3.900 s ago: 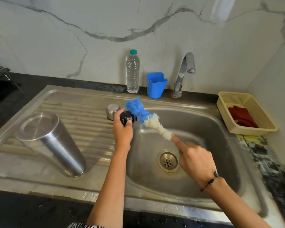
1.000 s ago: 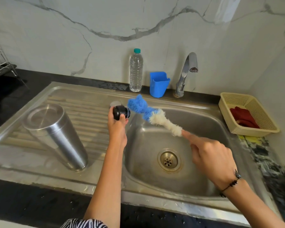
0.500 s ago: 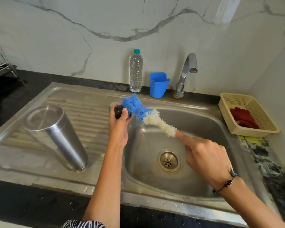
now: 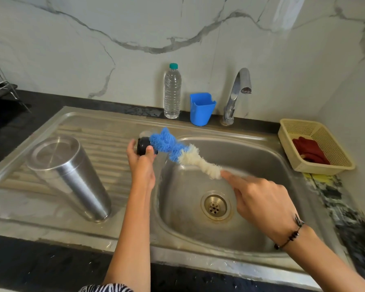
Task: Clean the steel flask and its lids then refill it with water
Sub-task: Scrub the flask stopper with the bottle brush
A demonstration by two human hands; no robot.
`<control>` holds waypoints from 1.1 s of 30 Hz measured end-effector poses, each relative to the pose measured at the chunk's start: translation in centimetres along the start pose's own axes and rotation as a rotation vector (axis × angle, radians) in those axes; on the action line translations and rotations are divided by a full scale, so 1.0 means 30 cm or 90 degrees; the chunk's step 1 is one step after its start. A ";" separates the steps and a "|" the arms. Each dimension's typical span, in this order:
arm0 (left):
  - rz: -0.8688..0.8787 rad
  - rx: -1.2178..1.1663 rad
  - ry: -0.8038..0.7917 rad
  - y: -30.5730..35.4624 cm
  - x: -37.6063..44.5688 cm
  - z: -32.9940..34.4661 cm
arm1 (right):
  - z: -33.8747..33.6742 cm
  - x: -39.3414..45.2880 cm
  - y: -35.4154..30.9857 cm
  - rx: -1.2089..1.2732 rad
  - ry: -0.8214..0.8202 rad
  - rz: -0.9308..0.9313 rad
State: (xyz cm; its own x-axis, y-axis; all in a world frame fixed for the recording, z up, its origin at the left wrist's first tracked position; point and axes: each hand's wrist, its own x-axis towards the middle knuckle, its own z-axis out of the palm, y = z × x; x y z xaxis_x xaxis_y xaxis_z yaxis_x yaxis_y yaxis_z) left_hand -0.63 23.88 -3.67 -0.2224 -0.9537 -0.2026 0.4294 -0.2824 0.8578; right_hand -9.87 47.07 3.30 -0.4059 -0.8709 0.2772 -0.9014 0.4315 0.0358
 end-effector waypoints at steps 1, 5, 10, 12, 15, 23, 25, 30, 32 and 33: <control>-0.006 -0.004 0.011 -0.007 0.002 0.001 | -0.001 -0.007 -0.004 -0.009 -0.015 -0.001; -0.040 0.003 -0.048 -0.026 -0.021 0.023 | -0.019 0.023 -0.014 0.010 -0.057 0.028; -0.012 -0.027 -0.062 -0.027 -0.009 0.023 | -0.034 0.037 -0.013 0.034 -0.065 0.050; -0.003 -0.033 -0.042 -0.027 -0.007 0.025 | -0.041 0.024 -0.003 0.027 -0.085 0.054; 0.003 -0.016 -0.037 -0.045 -0.009 0.035 | -0.048 0.016 0.010 0.017 -0.109 0.070; 0.020 0.021 -0.070 -0.075 -0.017 0.050 | -0.031 0.028 0.035 0.006 -0.093 0.087; 0.020 0.012 -0.029 -0.074 -0.013 0.043 | -0.042 0.009 0.021 0.003 -0.117 0.074; 0.019 0.047 -0.077 -0.081 -0.030 0.051 | -0.025 0.034 0.031 -0.005 -0.118 0.096; 0.020 0.061 -0.106 -0.075 -0.038 0.057 | -0.015 0.052 0.035 -0.005 -0.109 0.106; 0.020 0.060 -0.111 -0.072 -0.043 0.060 | -0.013 0.058 0.034 -0.006 -0.108 0.106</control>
State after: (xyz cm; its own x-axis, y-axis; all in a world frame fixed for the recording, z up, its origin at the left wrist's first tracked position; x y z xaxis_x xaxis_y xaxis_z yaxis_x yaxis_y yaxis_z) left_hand -2.86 25.90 -4.41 -0.3622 -0.9270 -0.0974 0.3557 -0.2340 0.9048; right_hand -11.44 46.09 4.18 -0.5690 -0.8142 0.1155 -0.8188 0.5740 0.0129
